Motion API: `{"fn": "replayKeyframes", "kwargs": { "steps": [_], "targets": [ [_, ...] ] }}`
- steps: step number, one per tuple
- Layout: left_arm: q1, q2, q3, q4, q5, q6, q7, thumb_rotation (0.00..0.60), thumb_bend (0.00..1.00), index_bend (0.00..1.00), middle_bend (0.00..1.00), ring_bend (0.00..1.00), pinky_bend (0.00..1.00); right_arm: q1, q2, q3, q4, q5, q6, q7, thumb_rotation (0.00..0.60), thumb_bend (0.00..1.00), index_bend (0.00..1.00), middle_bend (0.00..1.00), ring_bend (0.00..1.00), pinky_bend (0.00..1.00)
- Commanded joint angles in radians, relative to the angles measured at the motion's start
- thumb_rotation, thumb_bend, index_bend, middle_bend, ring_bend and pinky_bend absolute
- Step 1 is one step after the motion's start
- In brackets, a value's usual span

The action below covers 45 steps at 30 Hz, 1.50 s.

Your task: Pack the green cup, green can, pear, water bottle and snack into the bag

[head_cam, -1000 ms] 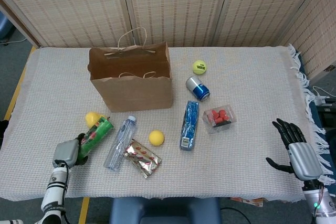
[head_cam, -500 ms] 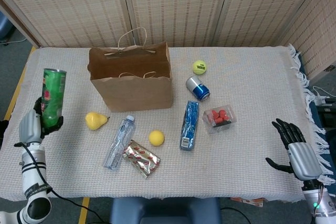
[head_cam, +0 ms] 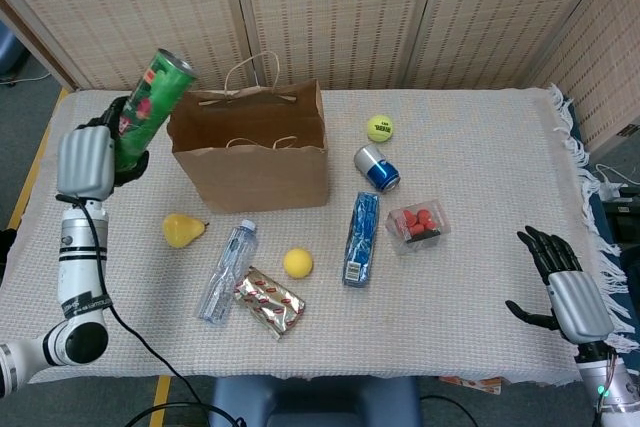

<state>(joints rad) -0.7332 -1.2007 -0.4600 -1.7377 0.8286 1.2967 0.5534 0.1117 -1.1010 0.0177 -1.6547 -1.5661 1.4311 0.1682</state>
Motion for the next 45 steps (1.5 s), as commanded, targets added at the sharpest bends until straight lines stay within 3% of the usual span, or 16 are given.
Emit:
{"fn": "replayKeyframes", "kwargs": {
  "steps": [1, 7, 13, 15, 16, 19, 22, 25, 33, 36, 42, 45],
  "targets": [
    [-0.113, -0.001, 0.078, 0.124, 0.101, -0.102, 0.141, 0.6, 0.65, 0.7, 0.68, 0.68, 0.72, 0.0, 0.001, 0.0, -0.002, 0.0, 0.0, 0.003, 0.6, 0.07, 0.0, 0.0, 0.0, 0.0],
    [-0.196, -0.03, 0.166, 0.26, 0.264, -0.157, 0.259, 0.6, 0.65, 0.71, 0.69, 0.68, 0.73, 0.002, 0.004, -0.001, -0.003, 0.0, -0.004, 0.009, 0.6, 0.07, 0.0, 0.0, 0.0, 0.0],
    [-0.218, -0.037, 0.258, 0.361, 0.468, -0.16, 0.271, 0.6, 0.63, 0.67, 0.64, 0.63, 0.67, 0.003, 0.01, 0.002, -0.006, 0.009, -0.008, 0.022, 0.6, 0.07, 0.0, 0.0, 0.0, 0.0],
    [-0.218, -0.043, 0.27, 0.38, 0.498, -0.151, 0.279, 0.6, 0.59, 0.57, 0.51, 0.49, 0.59, 0.004, 0.011, 0.002, -0.007, 0.009, -0.012, 0.024, 0.6, 0.07, 0.0, 0.0, 0.0, 0.0],
    [-0.218, -0.049, 0.27, 0.383, 0.5, -0.148, 0.286, 0.6, 0.56, 0.46, 0.4, 0.37, 0.48, 0.005, 0.011, 0.001, -0.008, 0.007, -0.013, 0.026, 0.6, 0.07, 0.0, 0.0, 0.0, 0.0],
    [-0.225, -0.069, 0.257, 0.379, 0.491, -0.144, 0.317, 0.6, 0.5, 0.21, 0.14, 0.13, 0.24, 0.006, 0.012, -0.002, -0.009, 0.001, -0.014, 0.024, 0.6, 0.07, 0.0, 0.0, 0.0, 0.0],
    [-0.238, -0.091, 0.24, 0.375, 0.486, -0.14, 0.337, 0.6, 0.47, 0.1, 0.02, 0.03, 0.12, 0.006, 0.013, -0.003, -0.01, 0.001, -0.014, 0.023, 0.6, 0.07, 0.0, 0.0, 0.0, 0.0],
    [-0.25, -0.117, 0.218, 0.373, 0.477, -0.127, 0.352, 0.6, 0.43, 0.02, 0.0, 0.0, 0.06, 0.006, 0.013, -0.002, -0.011, 0.003, -0.014, 0.023, 0.6, 0.07, 0.0, 0.0, 0.0, 0.0],
    [-0.26, -0.14, 0.192, 0.346, 0.457, -0.117, 0.365, 0.6, 0.38, 0.0, 0.0, 0.0, 0.04, 0.007, 0.016, -0.002, -0.011, 0.003, -0.015, 0.028, 0.6, 0.07, 0.0, 0.0, 0.0, 0.0],
    [-0.241, -0.14, 0.173, 0.303, 0.402, -0.107, 0.355, 0.6, 0.38, 0.0, 0.0, 0.0, 0.04, 0.007, 0.017, -0.002, -0.011, 0.003, -0.014, 0.031, 0.6, 0.07, 0.0, 0.0, 0.0, 0.0],
    [-0.139, -0.096, 0.142, 0.135, 0.313, -0.012, 0.261, 0.6, 0.44, 0.08, 0.0, 0.01, 0.12, 0.006, 0.02, -0.002, -0.014, 0.009, -0.019, 0.039, 0.6, 0.07, 0.0, 0.0, 0.0, 0.0],
    [-0.069, -0.054, 0.148, 0.052, 0.323, 0.047, 0.172, 0.6, 0.47, 0.18, 0.04, 0.09, 0.21, 0.007, 0.021, -0.002, -0.014, 0.009, -0.019, 0.036, 0.6, 0.07, 0.0, 0.0, 0.0, 0.0]
  ]
}}
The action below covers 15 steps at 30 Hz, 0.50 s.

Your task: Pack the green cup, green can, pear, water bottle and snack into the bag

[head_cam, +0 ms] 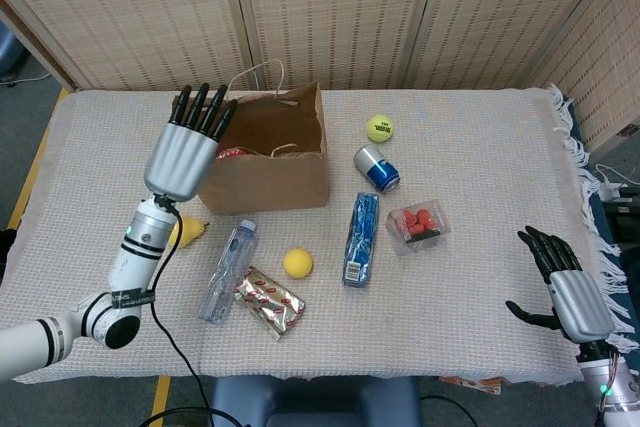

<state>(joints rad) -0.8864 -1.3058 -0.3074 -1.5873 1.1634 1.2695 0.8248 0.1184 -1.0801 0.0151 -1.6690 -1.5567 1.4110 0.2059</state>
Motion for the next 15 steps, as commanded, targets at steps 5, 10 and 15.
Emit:
{"fn": "replayKeyframes", "kwargs": {
  "steps": [5, 10, 15],
  "targets": [
    [0.235, 0.114, 0.045, -0.188, 0.086, 0.221, -0.287, 0.6, 0.55, 0.45, 0.37, 0.4, 0.52, 0.0, -0.004, -0.002, 0.0, -0.005, 0.0, -0.01, 0.6, 0.07, 0.0, 0.0, 0.0, 0.0],
    [0.363, 0.15, 0.151, -0.227, 0.128, 0.253, -0.41, 0.6, 0.57, 0.54, 0.5, 0.51, 0.62, -0.001, -0.009, -0.006, -0.001, -0.013, 0.004, -0.023, 0.6, 0.07, 0.0, 0.0, 0.0, 0.0],
    [0.41, 0.163, 0.262, -0.244, 0.107, 0.134, -0.423, 0.6, 0.43, 0.38, 0.39, 0.41, 0.5, 0.0, -0.012, -0.006, -0.003, -0.012, 0.001, -0.026, 0.6, 0.07, 0.0, 0.0, 0.0, 0.0]
  ]
}}
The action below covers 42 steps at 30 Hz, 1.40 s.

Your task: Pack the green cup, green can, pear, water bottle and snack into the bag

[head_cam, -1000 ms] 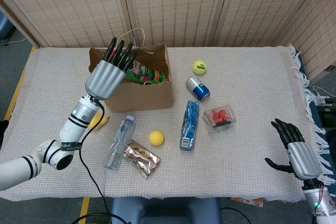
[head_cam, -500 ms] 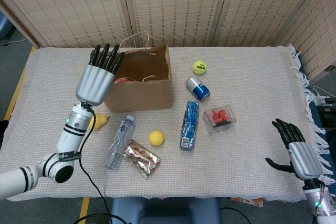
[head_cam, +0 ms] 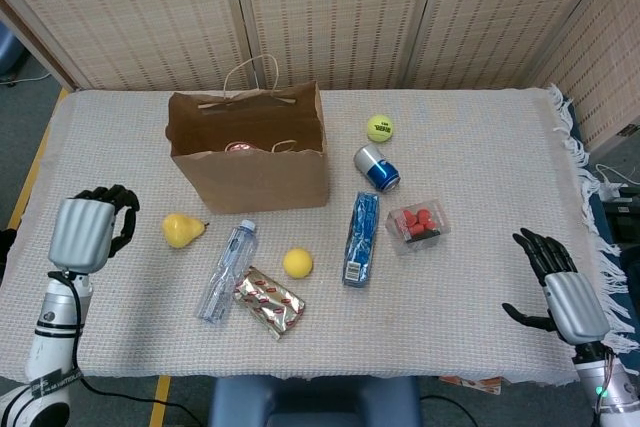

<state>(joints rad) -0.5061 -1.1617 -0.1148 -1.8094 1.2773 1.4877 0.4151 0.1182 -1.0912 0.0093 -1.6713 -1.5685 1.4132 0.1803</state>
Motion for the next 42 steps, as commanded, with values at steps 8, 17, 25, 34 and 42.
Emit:
{"fn": "replayKeyframes", "kwargs": {
  "steps": [8, 17, 25, 34, 42],
  "targets": [
    [-0.055, -0.022, 0.094, -0.03, -0.184, -0.371, 0.081, 0.6, 0.35, 0.0, 0.0, 0.0, 0.08, 0.002, -0.001, -0.002, 0.001, -0.004, -0.003, -0.002, 0.6, 0.07, 0.0, 0.0, 0.0, 0.0],
    [-0.18, -0.146, 0.049, 0.094, -0.333, -0.484, 0.247, 0.6, 0.35, 0.0, 0.0, 0.0, 0.06, 0.004, 0.008, -0.004, -0.002, 0.002, -0.011, 0.016, 0.6, 0.07, 0.0, 0.0, 0.0, 0.0],
    [-0.265, -0.202, 0.012, 0.233, -0.44, -0.543, 0.312, 0.6, 0.35, 0.0, 0.0, 0.0, 0.06, 0.008, 0.016, -0.005, -0.009, 0.01, -0.025, 0.026, 0.6, 0.07, 0.0, 0.0, 0.0, 0.0],
    [-0.314, -0.231, 0.033, 0.329, -0.574, -0.596, 0.361, 0.6, 0.35, 0.0, 0.0, 0.0, 0.06, 0.01, 0.016, -0.004, -0.014, 0.017, -0.031, 0.019, 0.6, 0.07, 0.0, 0.0, 0.0, 0.0],
    [-0.325, -0.271, 0.061, 0.402, -0.633, -0.604, 0.375, 0.6, 0.37, 0.1, 0.01, 0.03, 0.21, 0.009, 0.014, -0.002, -0.013, 0.019, -0.029, 0.018, 0.6, 0.07, 0.0, 0.0, 0.0, 0.0]
  ]
}}
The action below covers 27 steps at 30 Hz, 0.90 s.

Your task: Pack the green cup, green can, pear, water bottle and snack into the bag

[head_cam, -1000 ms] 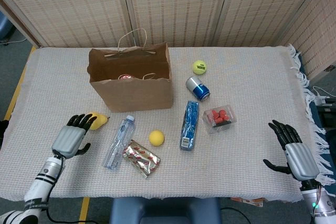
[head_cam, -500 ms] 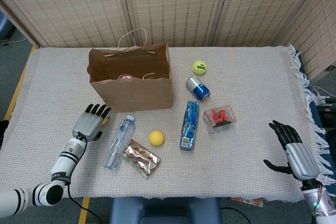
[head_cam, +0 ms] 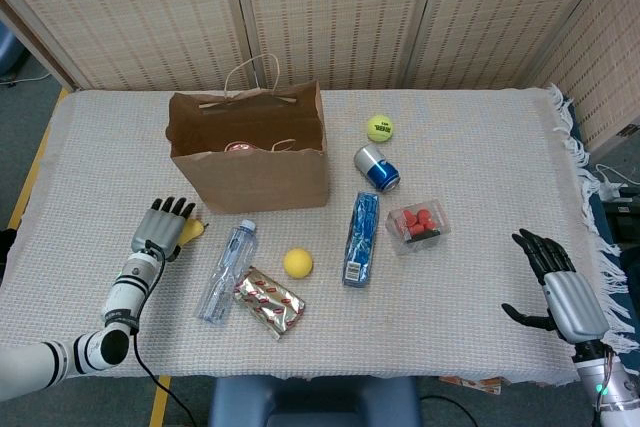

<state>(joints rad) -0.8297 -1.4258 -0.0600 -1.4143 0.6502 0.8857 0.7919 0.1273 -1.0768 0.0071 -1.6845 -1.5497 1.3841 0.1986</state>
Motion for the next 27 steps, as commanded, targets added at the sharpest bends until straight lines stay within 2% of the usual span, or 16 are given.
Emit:
{"fn": "replayKeyframes", "kwargs": {
  "steps": [1, 2, 5, 8, 12, 15, 19, 22, 25, 26, 27],
  "targets": [
    [0.001, -0.009, 0.008, 0.005, -0.004, 0.001, -0.009, 0.6, 0.39, 0.17, 0.05, 0.09, 0.28, 0.0, -0.001, 0.0, 0.0, -0.001, 0.001, -0.002, 0.6, 0.07, 0.0, 0.0, 0.0, 0.0],
    [0.004, -0.011, 0.008, 0.002, 0.004, 0.01, -0.018, 0.6, 0.41, 0.23, 0.1, 0.15, 0.34, 0.0, -0.001, 0.0, 0.0, -0.001, 0.001, -0.002, 0.6, 0.07, 0.0, 0.0, 0.0, 0.0],
    [0.025, -0.017, 0.008, -0.007, 0.062, 0.055, -0.059, 0.6, 0.55, 0.53, 0.43, 0.45, 0.59, 0.0, -0.001, 0.001, 0.0, 0.001, 0.0, -0.004, 0.6, 0.07, 0.0, 0.0, 0.0, 0.0],
    [0.052, -0.02, 0.002, -0.013, 0.123, 0.113, -0.107, 0.6, 0.6, 0.68, 0.61, 0.61, 0.71, -0.001, -0.001, 0.001, 0.0, 0.002, 0.002, -0.002, 0.6, 0.07, 0.0, 0.0, 0.0, 0.0],
    [0.087, -0.009, -0.026, -0.017, 0.169, 0.202, -0.161, 0.6, 0.62, 0.72, 0.67, 0.66, 0.75, -0.002, -0.001, 0.001, 0.001, 0.0, 0.006, -0.001, 0.6, 0.07, 0.0, 0.0, 0.0, 0.0],
    [0.121, 0.008, -0.081, -0.026, 0.19, 0.302, -0.223, 0.6, 0.62, 0.72, 0.67, 0.66, 0.75, -0.004, -0.003, 0.002, 0.002, -0.004, 0.012, -0.002, 0.6, 0.07, 0.0, 0.0, 0.0, 0.0],
    [0.176, 0.027, -0.206, -0.031, 0.215, 0.467, -0.382, 0.6, 0.63, 0.72, 0.67, 0.66, 0.75, -0.004, -0.006, 0.001, 0.004, -0.008, 0.014, -0.003, 0.6, 0.07, 0.0, 0.0, 0.0, 0.0],
    [0.202, 0.043, -0.297, -0.066, 0.197, 0.517, -0.494, 0.6, 0.63, 0.72, 0.67, 0.66, 0.74, -0.003, -0.008, -0.001, 0.005, -0.013, 0.014, -0.005, 0.6, 0.07, 0.0, 0.0, 0.0, 0.0],
    [0.217, 0.058, -0.354, -0.11, 0.175, 0.525, -0.57, 0.6, 0.63, 0.72, 0.67, 0.66, 0.73, -0.003, -0.008, -0.001, 0.004, -0.015, 0.015, -0.006, 0.6, 0.07, 0.0, 0.0, 0.0, 0.0],
    [0.229, 0.068, -0.44, -0.173, 0.133, 0.537, -0.668, 0.6, 0.63, 0.72, 0.67, 0.66, 0.73, -0.003, -0.009, -0.001, 0.003, -0.019, 0.017, -0.008, 0.6, 0.07, 0.0, 0.0, 0.0, 0.0],
    [0.235, 0.083, -0.504, -0.231, 0.088, 0.532, -0.721, 0.6, 0.63, 0.72, 0.67, 0.66, 0.73, -0.003, -0.01, -0.002, 0.003, -0.022, 0.019, -0.01, 0.6, 0.07, 0.0, 0.0, 0.0, 0.0]
  ]
}}
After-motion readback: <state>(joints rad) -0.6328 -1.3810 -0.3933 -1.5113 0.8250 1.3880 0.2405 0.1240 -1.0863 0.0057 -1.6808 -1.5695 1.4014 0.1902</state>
